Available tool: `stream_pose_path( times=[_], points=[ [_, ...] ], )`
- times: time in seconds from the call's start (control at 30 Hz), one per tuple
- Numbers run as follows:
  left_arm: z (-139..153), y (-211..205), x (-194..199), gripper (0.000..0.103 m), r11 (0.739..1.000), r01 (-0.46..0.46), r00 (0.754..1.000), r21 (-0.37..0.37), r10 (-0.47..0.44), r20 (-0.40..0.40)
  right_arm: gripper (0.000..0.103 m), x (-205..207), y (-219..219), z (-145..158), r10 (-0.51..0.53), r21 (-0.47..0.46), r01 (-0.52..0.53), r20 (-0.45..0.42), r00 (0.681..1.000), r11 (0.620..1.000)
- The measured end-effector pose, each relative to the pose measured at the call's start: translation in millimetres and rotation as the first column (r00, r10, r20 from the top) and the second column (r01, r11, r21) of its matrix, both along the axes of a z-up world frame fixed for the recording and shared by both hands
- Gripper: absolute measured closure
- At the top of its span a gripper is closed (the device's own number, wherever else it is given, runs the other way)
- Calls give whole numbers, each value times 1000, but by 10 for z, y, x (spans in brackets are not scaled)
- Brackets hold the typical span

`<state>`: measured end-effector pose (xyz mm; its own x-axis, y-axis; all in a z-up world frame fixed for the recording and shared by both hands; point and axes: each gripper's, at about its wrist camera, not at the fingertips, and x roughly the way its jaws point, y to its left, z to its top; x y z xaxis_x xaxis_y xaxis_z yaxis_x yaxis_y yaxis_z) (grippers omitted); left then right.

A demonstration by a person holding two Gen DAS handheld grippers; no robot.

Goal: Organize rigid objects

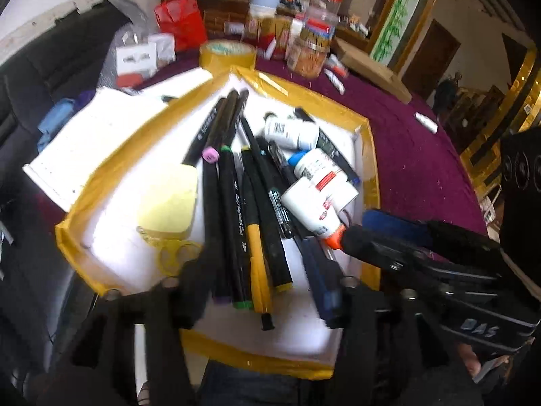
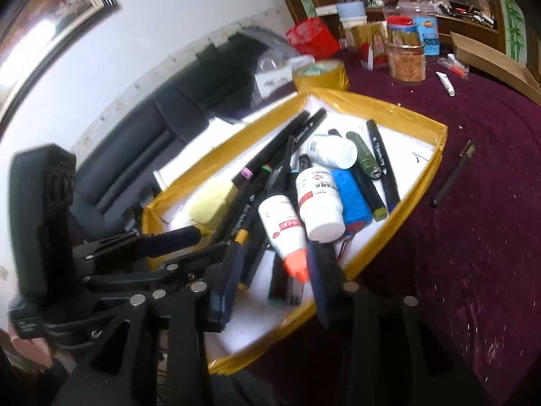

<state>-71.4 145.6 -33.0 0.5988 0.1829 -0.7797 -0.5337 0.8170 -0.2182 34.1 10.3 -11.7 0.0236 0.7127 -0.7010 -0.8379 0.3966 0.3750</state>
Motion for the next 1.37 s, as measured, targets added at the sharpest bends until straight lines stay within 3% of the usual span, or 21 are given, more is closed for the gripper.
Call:
stream_pose_path(
  times=[0.13, 0.37, 0.57, 0.83, 1.37],
  points=[
    [138, -146, -113, 41, 993, -57, 998, 99, 54, 31, 66, -114, -207, 111, -37, 51, 36, 26, 999, 998],
    [303, -335, -98, 41, 969, -88, 996, 231, 89, 6, 63, -267, -330, 250, -81, 57, 76, 94, 992, 995],
    [295, -328, -157, 40, 961, -119, 992, 248, 127, -18, 52, -302, -371, 293, -107, 50, 101, 118, 987, 994],
    [244, -280, -253, 40, 958, -135, 988, 255, 150, -41, 52, -285, -255, 213, -127, -30, 133, 142, 982, 991],
    [104, -105, -261, 40, 960, -148, 985, 236, 164, -51, 52, -324, -53, 78, -130, -77, 142, 146, 981, 987]
  ],
)
